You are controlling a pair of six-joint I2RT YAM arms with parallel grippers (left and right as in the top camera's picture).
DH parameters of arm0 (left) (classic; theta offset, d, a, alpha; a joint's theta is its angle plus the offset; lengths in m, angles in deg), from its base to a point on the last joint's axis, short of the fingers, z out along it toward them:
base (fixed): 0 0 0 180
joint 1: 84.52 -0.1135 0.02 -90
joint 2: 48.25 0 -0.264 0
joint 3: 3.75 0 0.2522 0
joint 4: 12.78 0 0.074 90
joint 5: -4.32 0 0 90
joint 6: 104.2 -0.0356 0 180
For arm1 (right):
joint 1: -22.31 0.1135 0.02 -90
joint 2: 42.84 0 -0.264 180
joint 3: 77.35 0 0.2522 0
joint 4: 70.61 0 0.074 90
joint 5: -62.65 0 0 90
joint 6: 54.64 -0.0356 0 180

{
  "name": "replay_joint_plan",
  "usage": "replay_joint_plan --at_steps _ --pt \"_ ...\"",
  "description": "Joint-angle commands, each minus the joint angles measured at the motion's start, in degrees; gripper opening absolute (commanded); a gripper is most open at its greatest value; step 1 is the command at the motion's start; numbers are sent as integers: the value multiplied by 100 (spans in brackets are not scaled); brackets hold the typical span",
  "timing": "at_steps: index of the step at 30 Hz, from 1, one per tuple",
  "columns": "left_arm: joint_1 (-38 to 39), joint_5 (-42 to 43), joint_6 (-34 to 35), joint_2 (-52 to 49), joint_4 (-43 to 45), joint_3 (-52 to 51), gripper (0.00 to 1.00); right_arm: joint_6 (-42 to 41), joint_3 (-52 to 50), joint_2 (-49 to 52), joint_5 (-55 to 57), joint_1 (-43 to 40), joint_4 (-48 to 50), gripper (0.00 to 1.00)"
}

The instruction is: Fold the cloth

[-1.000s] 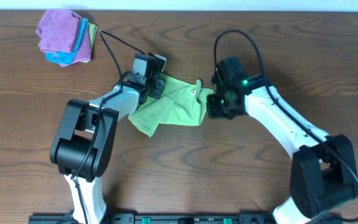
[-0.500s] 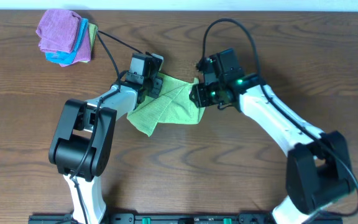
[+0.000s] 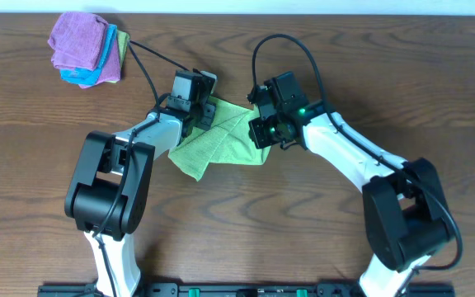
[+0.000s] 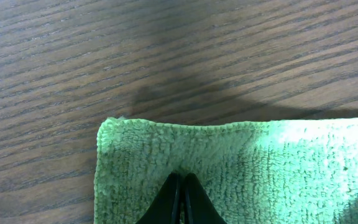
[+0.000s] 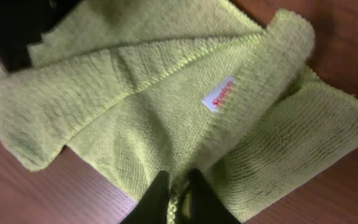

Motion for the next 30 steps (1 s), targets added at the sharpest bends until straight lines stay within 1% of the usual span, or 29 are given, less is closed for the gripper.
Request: replay_joint_plan --at_steps 1,3,7,10,14,19,20,22,23,24,25,26,30 --pt "-105 -192 87 -245 -168 -94 6 44 76 94 37 42 -9 5" --pt "-105 -192 90 -245 -168 -94 5 42 116 92 35 37 -85 2" --pt "-105 -227 155 -245 -168 -94 6 31 356 83 35 44 -612 1" --pt "-105 -468 341 -245 -166 -94 5 31 752 68 31 44 -1333 1" --pt "-105 -474 341 -247 -140 -94 6 31 1176 2 33 70 -2170 1" --pt "-105 -514 494 -245 -96 -94 5 55 1237 -190 33 282 -3053 2" --pt "-105 -514 494 -247 -79 -94 6 149 1237 -212 -4 337 -3191 1" --pt "-107 -516 494 -247 -44 -94 6 780 1237 -212 -282 544 -3563 2" --pt "-105 -516 494 -247 -24 -94 6 1165 1237 -212 -396 678 -3792 6" --pt "-107 -516 494 -247 -4 -94 6 1405 1235 -212 -225 861 -4116 26" --pt "-105 -516 494 -247 -2 -94 5 1333 1235 -212 96 992 -4317 62" --pt "-107 -516 494 -245 -2 -94 5 1198 1235 -212 328 1071 -4437 73" --pt "-116 -516 492 -247 -2 -94 5 511 1237 -214 815 970 -4299 71"
